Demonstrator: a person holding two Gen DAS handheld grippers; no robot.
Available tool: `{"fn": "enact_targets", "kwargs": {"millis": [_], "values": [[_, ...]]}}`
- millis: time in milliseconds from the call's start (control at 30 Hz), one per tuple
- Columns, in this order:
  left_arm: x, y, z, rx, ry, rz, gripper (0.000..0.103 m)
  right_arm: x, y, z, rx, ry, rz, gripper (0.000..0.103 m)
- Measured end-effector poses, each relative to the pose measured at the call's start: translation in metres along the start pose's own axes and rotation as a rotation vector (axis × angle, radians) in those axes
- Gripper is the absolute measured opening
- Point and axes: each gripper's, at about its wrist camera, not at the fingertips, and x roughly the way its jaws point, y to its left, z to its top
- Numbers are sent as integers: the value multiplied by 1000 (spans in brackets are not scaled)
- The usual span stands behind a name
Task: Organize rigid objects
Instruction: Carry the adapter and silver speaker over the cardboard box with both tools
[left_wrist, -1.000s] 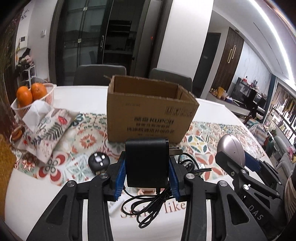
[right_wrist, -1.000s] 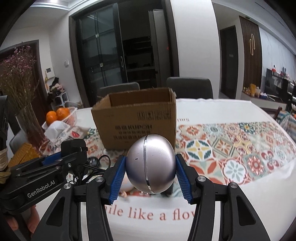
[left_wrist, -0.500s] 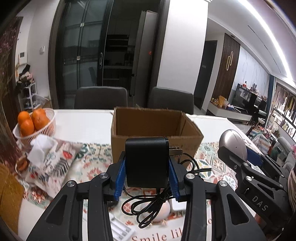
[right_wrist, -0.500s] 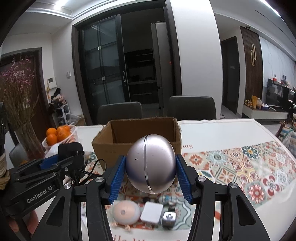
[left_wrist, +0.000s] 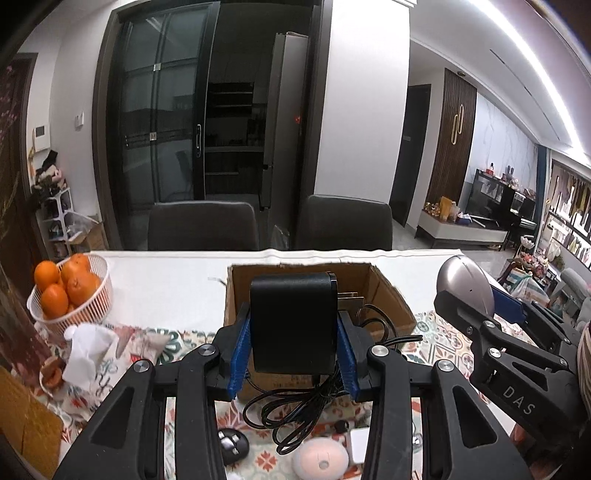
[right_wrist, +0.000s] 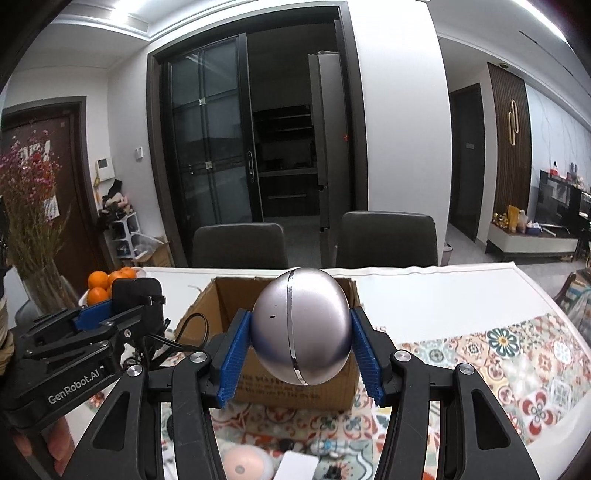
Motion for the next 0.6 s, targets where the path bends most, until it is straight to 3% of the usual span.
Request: {"fn": "enact_targets", "kwargs": {"millis": [333,600], "values": [[43,2,34,19,43,5,41,33,-8,23,-11,49,3,54],[83,1,39,41,101,12,41,71,-16,29,-25,128,12,54]]}}
